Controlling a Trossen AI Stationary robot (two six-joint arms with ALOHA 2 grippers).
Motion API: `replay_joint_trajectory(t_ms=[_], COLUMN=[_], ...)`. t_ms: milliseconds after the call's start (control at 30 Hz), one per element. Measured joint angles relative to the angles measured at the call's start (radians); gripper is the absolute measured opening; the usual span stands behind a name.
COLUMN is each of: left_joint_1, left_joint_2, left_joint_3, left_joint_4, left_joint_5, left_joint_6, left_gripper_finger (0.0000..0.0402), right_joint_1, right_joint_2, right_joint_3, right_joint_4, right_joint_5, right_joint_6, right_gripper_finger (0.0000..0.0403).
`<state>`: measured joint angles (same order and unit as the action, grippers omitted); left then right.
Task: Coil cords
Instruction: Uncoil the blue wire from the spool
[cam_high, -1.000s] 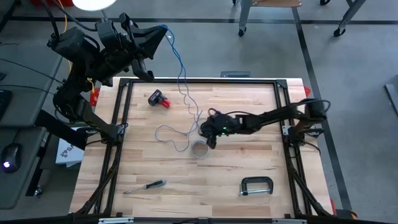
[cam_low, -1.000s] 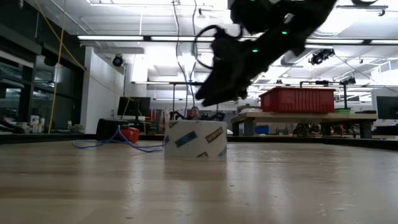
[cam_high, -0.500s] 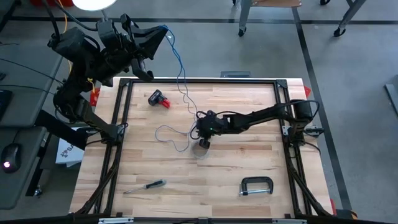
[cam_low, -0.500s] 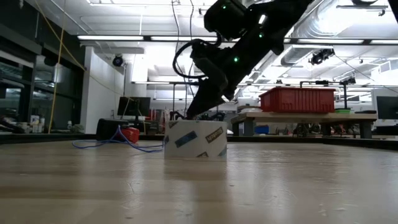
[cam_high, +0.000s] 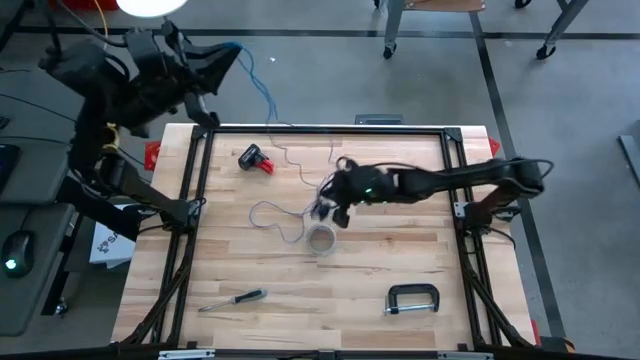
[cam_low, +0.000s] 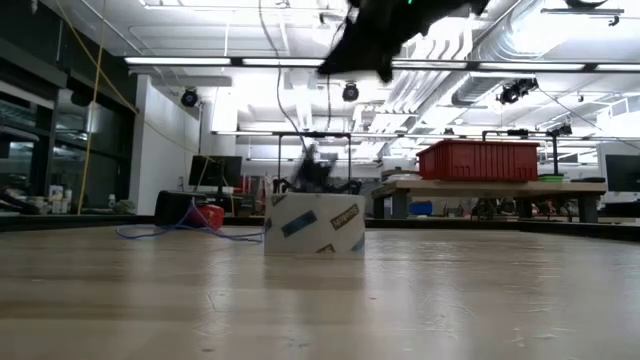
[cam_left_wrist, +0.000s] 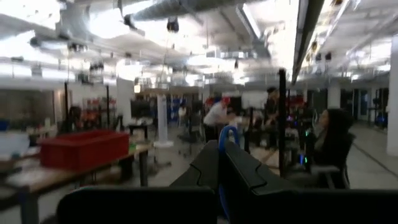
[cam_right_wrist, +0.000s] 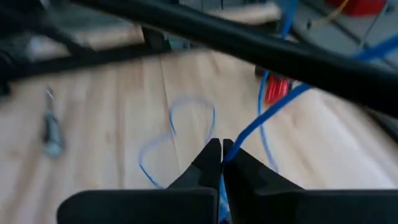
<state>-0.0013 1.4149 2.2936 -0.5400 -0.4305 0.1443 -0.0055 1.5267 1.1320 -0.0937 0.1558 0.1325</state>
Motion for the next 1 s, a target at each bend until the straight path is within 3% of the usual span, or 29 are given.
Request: replay_joint_trajectory(t_ms=[367, 533, 767, 1000], left_joint_1=[0.000, 0.000, 0.000, -0.010], left_joint_2=[-0.029, 0.000, 0.005, -0.021], left_joint_3=[-0.004, -0.035, -0.353, -0.800], left_joint_4=[-0.401, -0.611, -0.654, -0.368], left_joint_5=[-0.062, -0.083, -0.081, 0.085], left_joint_6=[-0.146, -0.241, -0.365, -0.508], left_gripper_finger=[0.0000, 0.0000, 0.0000, 0.0000], right_joint_1=[0.000, 0.000, 0.000, 0.003], right_joint_2=[-0.316, -0.412, -0.406, -0.316], right_joint_3=[0.000, 0.001, 0.196, 0.495], right_joint_4=[0.036, 0.177, 0.172, 0.000], right_joint_5=[0.110, 0.154, 0.155, 0.113], right_joint_6=[0.016, 0.013, -0.125, -0.248], right_gripper_finger=[0.0000, 0.0000, 0.0000, 0.0000])
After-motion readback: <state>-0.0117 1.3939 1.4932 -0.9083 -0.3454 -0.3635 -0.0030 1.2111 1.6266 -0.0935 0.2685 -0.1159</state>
